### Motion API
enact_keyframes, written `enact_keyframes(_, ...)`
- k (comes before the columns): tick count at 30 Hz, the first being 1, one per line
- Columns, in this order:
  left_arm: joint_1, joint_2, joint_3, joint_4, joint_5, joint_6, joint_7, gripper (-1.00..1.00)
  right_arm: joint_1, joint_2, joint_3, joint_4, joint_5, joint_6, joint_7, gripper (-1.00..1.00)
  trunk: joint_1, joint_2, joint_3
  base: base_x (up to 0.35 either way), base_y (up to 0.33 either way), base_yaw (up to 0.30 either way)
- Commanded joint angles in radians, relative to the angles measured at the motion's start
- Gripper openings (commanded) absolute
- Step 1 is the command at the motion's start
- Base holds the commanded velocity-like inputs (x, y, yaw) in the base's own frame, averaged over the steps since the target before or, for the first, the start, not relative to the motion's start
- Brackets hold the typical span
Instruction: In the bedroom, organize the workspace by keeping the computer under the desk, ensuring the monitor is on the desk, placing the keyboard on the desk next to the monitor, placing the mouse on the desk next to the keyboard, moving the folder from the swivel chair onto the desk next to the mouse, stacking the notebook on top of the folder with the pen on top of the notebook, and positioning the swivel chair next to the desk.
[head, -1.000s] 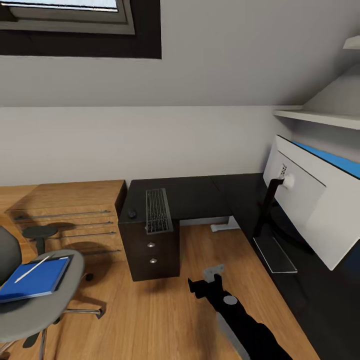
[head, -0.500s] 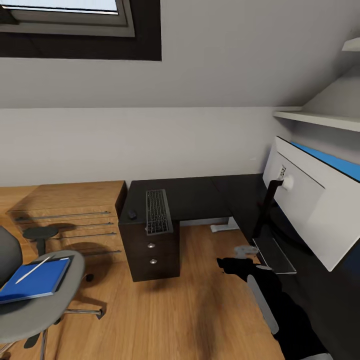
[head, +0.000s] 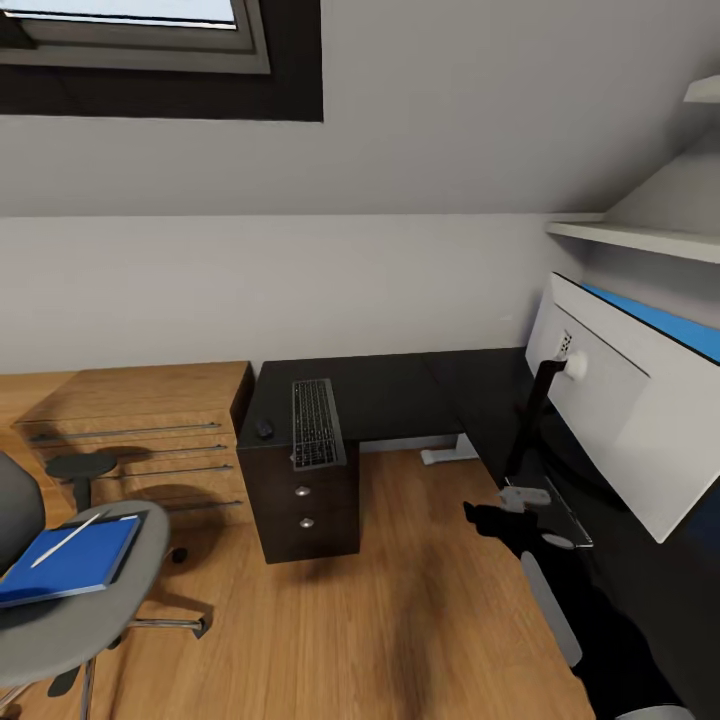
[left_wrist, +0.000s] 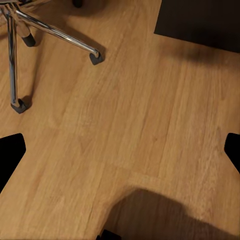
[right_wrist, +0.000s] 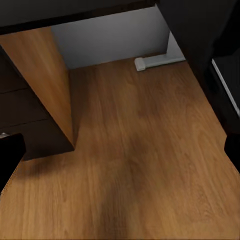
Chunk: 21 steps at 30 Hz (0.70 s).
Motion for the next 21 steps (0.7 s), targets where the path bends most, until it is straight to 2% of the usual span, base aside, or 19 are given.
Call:
enact_keyframes(1, 0.000, 0.000, -0.002, -0.001, 0.010, -0.003, 0.002, 1.00, -0.001, -0.003, -0.008, -0.006, -0.012, -0.005, -0.010, 1.00, 0.000, -0.001, -0.001, 0.000, 0.000, -0.033)
enact_keyframes(7, 0.000, 0.000, -0.002, -0.001, 0.010, -0.003, 0.002, 1.00, -0.001, -0.005, -0.062, -0.014, -0.014, -0.019, -0.008, 1.00, 0.000, -0.001, 0.003, 0.000, 0.000, -0.146)
enact_keyframes(21, 0.000, 0.000, -0.002, -0.001, 0.010, -0.003, 0.005, 1.00, -0.001, -0.005, -0.075, -0.013, -0.011, -0.023, -0.008, 1.00, 0.000, -0.001, 0.014, 0.000, 0.000, -0.214)
